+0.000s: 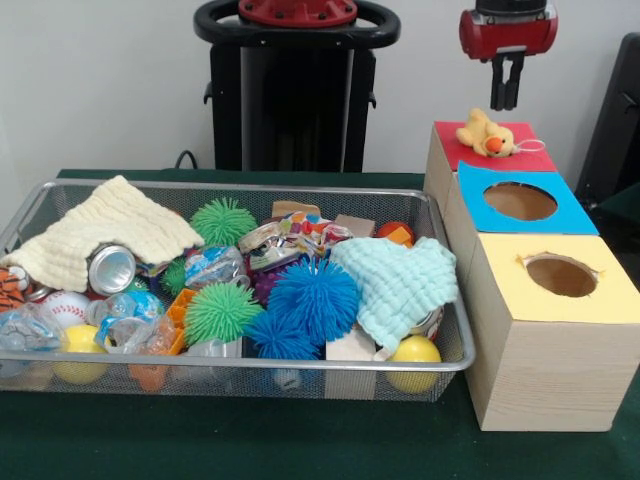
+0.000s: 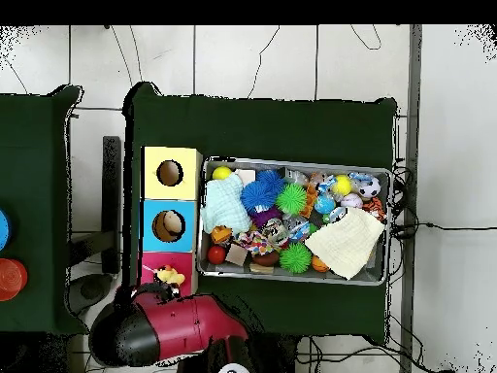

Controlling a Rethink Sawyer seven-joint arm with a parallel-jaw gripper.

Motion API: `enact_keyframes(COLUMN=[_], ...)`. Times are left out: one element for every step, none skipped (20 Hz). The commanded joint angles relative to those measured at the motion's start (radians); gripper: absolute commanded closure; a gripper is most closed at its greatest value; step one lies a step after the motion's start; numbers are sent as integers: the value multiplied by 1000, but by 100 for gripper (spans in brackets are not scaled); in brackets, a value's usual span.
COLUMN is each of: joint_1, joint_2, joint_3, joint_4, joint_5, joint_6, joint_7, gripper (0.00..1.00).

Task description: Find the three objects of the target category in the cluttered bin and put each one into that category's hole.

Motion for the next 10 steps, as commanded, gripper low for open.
enact_keyframes(joint_1=[12, 15, 18, 17, 17, 14, 14, 16, 18, 21], joint_2=[102, 114, 125, 129, 128, 125, 123, 124, 124, 128], joint_3=[-4, -9, -14, -16, -16, -14, -14, -17, -19, -22], joint_4=[-44, -40, -37, -33, -28, -22, -19, -19, -15, -17], joint_5=[-66, -73, -80, -84, -86, -87, -89, -93, -97, -99], joint_6=[28, 11, -7, -15, -16, -16, -15, -16, -19, -22], joint_7=[66, 69, 72, 74, 76, 76, 77, 81, 85, 91], gripper=[100, 100, 100, 100, 100, 100, 100, 100, 100, 100])
